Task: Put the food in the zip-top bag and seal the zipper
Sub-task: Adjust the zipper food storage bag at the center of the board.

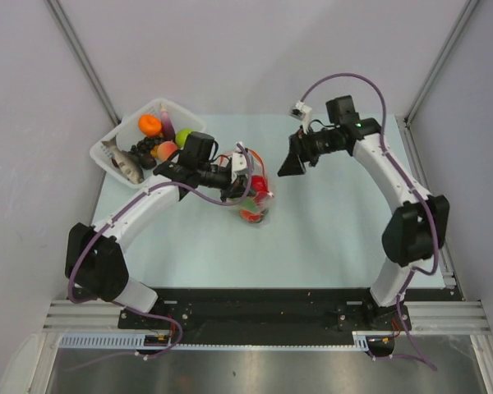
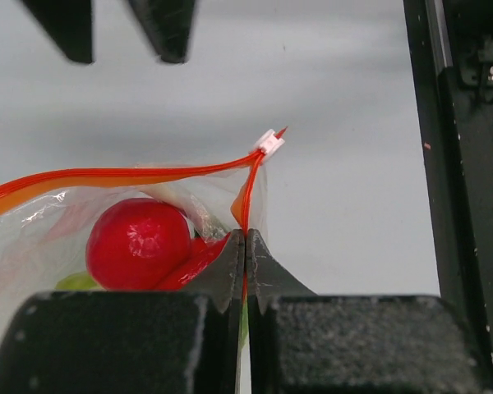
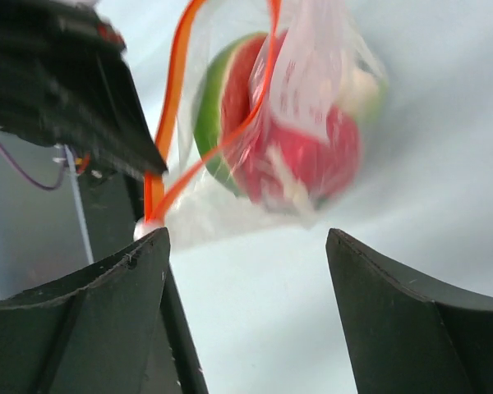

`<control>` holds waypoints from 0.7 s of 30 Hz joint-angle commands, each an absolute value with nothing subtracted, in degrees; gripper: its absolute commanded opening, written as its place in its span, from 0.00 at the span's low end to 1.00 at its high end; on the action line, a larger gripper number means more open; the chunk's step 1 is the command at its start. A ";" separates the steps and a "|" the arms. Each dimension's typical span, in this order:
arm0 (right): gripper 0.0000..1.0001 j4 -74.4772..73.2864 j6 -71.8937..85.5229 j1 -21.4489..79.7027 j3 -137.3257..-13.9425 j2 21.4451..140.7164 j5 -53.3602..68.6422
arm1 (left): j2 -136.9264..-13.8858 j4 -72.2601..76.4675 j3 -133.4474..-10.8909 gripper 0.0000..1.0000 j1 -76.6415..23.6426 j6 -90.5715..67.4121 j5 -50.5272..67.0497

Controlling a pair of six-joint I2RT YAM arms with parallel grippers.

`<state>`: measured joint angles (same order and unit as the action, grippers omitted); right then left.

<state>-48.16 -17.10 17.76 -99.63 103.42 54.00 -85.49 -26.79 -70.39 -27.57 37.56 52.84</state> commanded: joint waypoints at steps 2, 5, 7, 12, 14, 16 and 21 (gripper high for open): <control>0.79 -42.46 -24.78 16.79 -86.18 91.69 50.63 | -84.90 -20.21 -74.96 0.00 -28.56 28.21 53.79; 0.75 -37.90 -25.84 17.31 -80.62 85.97 49.57 | -84.90 -22.23 -76.03 0.00 -28.56 29.09 53.53; 0.73 -32.36 -24.96 18.80 -76.57 83.33 48.44 | -84.73 -22.94 -75.94 0.00 -28.56 29.62 53.53; 0.66 -17.71 -24.17 22.67 -69.10 80.07 45.18 | -84.90 -22.69 -76.29 0.00 -28.65 27.09 52.91; 0.61 -14.87 -23.82 24.07 -68.12 79.80 44.47 | -85.25 -22.15 -76.29 0.00 -28.65 25.32 52.30; 0.58 -12.58 -23.82 24.87 -67.07 79.89 43.86 | -86.04 -22.32 -76.90 0.00 -28.56 23.38 51.59; 0.42 -6.17 -21.62 26.10 -63.73 79.54 42.19 | -85.26 -20.22 -75.59 0.00 -28.65 20.75 51.77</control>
<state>-16.40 -22.63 25.52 -65.71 81.97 44.38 -86.26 -23.70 -74.24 -28.21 24.82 51.16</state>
